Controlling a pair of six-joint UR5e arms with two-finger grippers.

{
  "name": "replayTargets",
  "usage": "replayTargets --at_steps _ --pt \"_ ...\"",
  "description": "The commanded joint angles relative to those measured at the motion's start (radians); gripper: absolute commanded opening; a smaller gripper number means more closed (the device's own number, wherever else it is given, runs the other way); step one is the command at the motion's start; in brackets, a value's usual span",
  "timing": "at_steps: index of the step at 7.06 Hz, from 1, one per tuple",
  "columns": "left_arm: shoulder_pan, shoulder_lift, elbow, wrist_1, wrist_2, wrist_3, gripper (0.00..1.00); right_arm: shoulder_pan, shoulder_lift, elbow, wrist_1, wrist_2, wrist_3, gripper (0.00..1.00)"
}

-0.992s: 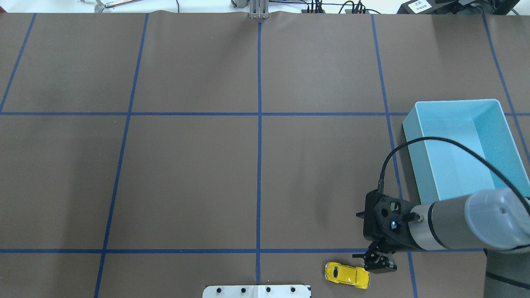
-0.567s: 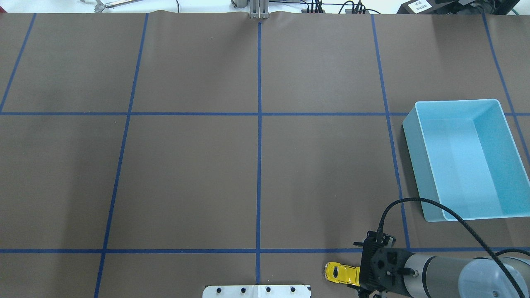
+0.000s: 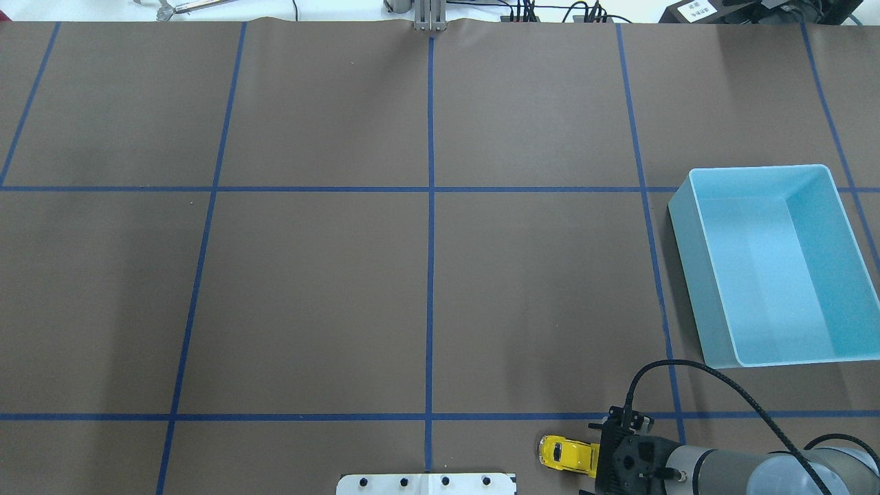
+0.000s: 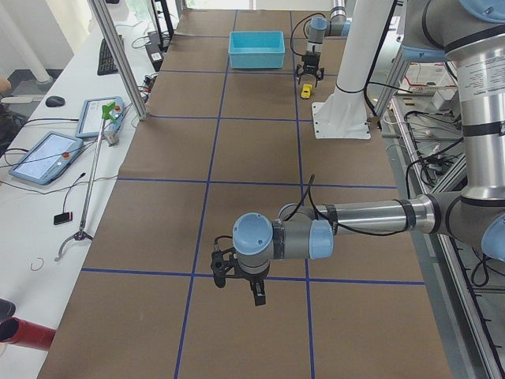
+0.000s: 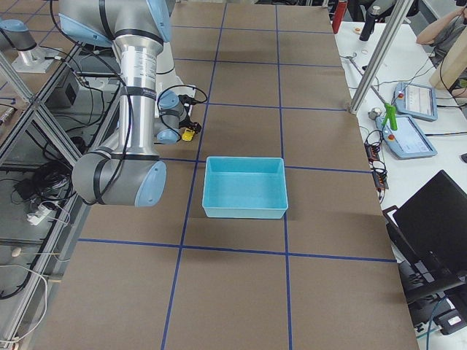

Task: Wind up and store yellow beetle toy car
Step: 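Lower the right gripper and close it around the yellow car, then lift the car and carry it over the light-blue box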

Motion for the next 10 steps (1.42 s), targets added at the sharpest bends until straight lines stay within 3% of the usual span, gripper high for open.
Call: replayTargets --at_steps 1,2,3,4,5,8,10 --pt "0.002 0.000 0.000 0.000 0.000 0.000 1.00 -0.006 0.007 -0.039 0.006 -0.002 -0.001 0.97" --pt "0.002 0.000 0.000 0.000 0.000 0.002 1.00 -0.007 0.007 -0.048 0.007 -0.002 -0.006 0.89" --pt "0.002 0.000 0.000 0.000 0.000 0.000 1.00 -0.009 0.013 -0.054 0.007 -0.002 -0.009 0.64" --pt "0.002 -0.001 0.000 0.000 0.000 0.000 1.00 -0.009 0.016 -0.053 0.010 -0.001 -0.009 0.27" --pt "0.002 -0.006 0.008 0.000 0.000 0.000 1.00 -0.007 0.016 -0.047 0.012 0.001 -0.007 0.00" --pt "0.002 -0.008 0.009 0.000 0.000 0.000 1.00 0.057 0.009 0.013 0.012 0.017 -0.006 0.00" --pt "0.002 -0.009 0.009 0.000 0.000 0.000 1.00 0.294 0.001 0.038 0.004 0.168 -0.007 0.00"
